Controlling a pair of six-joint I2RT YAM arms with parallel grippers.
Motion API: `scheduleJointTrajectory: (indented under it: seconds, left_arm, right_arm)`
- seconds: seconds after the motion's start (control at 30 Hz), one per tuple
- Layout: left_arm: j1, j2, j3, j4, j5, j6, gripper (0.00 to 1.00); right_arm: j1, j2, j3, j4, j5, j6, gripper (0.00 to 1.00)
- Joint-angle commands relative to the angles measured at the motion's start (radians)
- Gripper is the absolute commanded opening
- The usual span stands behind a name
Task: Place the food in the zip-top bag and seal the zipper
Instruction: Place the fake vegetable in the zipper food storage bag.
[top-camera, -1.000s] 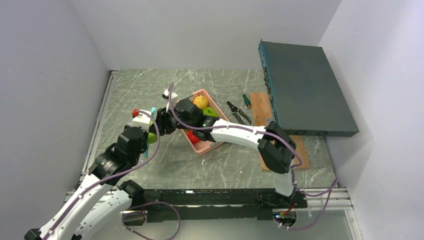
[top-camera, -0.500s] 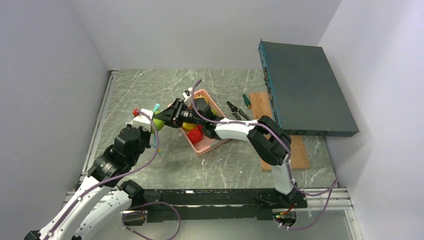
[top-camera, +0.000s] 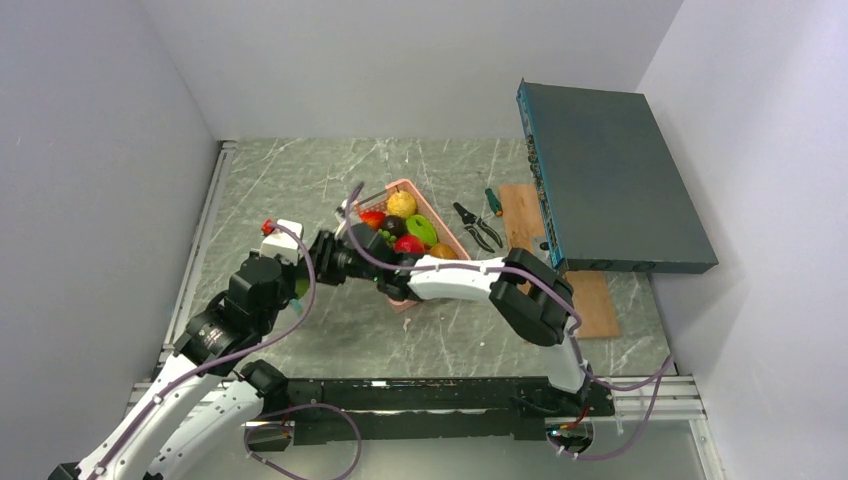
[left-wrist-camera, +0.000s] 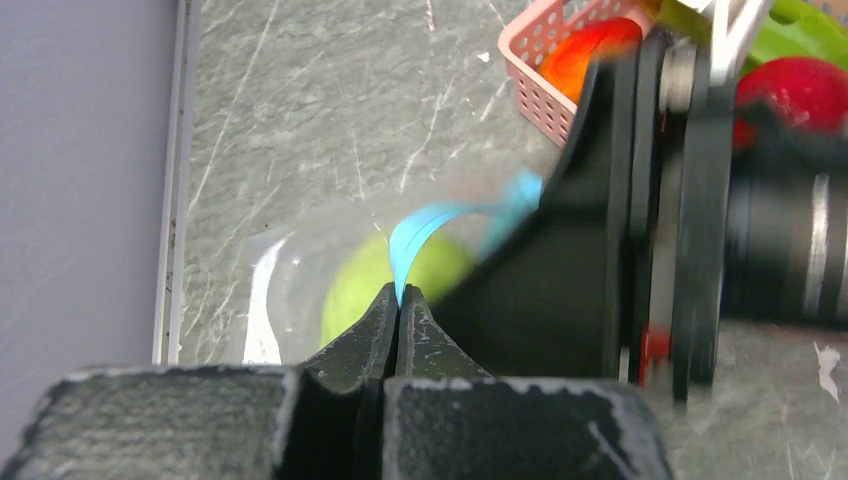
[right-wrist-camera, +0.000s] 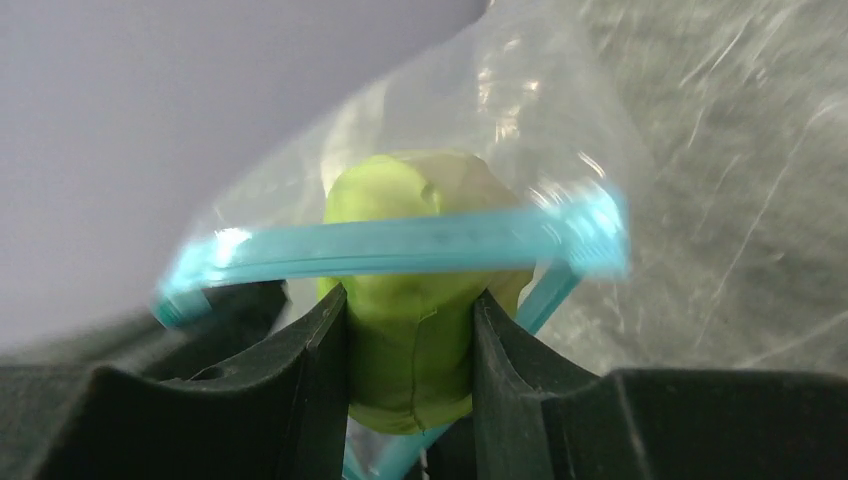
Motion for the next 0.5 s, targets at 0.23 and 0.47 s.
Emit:
scheduleJointTrajectory:
  seconds: [0.23,0.47]
  left_arm:
    - [-0.005,-0.003,0.02,0.056,-0.084,-0.046,0.0]
    - [-0.005,0.014,0.026,0.051,-0.041,-0.033,0.0]
  right_arm:
    - [0.081,-0.137,0.018,-0.168,0.091,-0.417,0.02]
    - [0.031,-0.156,-0.097,0.096,0.019,-0.062,0.05]
